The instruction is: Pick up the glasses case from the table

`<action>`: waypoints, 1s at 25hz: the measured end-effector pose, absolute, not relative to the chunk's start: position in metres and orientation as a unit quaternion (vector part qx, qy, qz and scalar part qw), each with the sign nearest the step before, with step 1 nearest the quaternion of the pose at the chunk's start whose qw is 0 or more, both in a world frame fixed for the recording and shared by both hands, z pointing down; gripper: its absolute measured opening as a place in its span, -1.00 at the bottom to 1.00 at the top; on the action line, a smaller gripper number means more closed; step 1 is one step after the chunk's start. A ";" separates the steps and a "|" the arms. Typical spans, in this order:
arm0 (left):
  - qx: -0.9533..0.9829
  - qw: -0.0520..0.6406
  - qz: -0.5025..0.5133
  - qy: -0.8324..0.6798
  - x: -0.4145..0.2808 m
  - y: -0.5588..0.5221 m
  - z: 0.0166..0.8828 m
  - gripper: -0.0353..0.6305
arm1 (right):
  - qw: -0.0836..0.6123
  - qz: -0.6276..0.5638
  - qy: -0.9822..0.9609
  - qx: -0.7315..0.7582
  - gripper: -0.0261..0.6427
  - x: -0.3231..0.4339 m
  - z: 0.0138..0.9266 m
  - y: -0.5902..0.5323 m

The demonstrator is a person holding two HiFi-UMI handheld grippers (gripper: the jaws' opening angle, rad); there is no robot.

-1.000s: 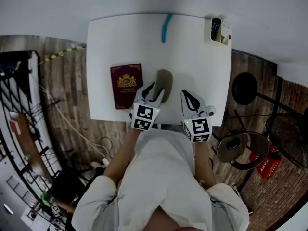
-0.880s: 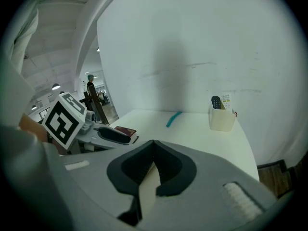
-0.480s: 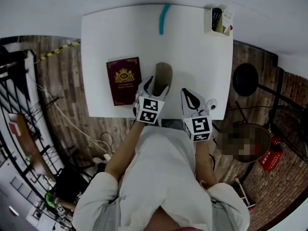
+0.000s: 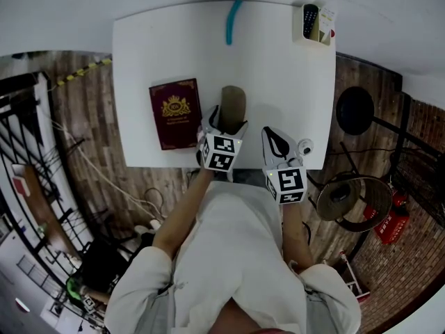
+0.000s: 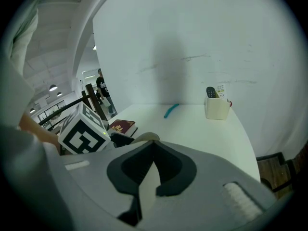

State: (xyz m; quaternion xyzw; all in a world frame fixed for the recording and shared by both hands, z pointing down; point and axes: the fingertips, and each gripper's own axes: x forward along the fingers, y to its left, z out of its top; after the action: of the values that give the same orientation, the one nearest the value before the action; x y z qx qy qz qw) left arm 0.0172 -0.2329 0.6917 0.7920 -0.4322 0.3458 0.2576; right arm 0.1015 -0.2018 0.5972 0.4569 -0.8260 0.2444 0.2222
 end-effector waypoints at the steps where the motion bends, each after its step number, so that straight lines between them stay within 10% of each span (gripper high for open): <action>1: 0.789 0.257 0.348 -0.436 0.017 -0.234 0.693 0.44 | 0.222 0.245 -0.825 0.458 -0.91 0.103 0.597 -0.202; 25: 0.755 0.291 0.421 -0.410 0.021 -0.223 0.716 0.36 | 0.212 0.237 -0.824 0.469 -0.91 0.116 0.591 -0.195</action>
State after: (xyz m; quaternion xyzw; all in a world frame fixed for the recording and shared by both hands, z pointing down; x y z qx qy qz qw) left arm 0.0212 -0.2228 0.7158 0.7551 -0.4101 0.4206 0.2911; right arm 0.1162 -0.1952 0.5906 0.4687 -0.8243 0.2370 0.2116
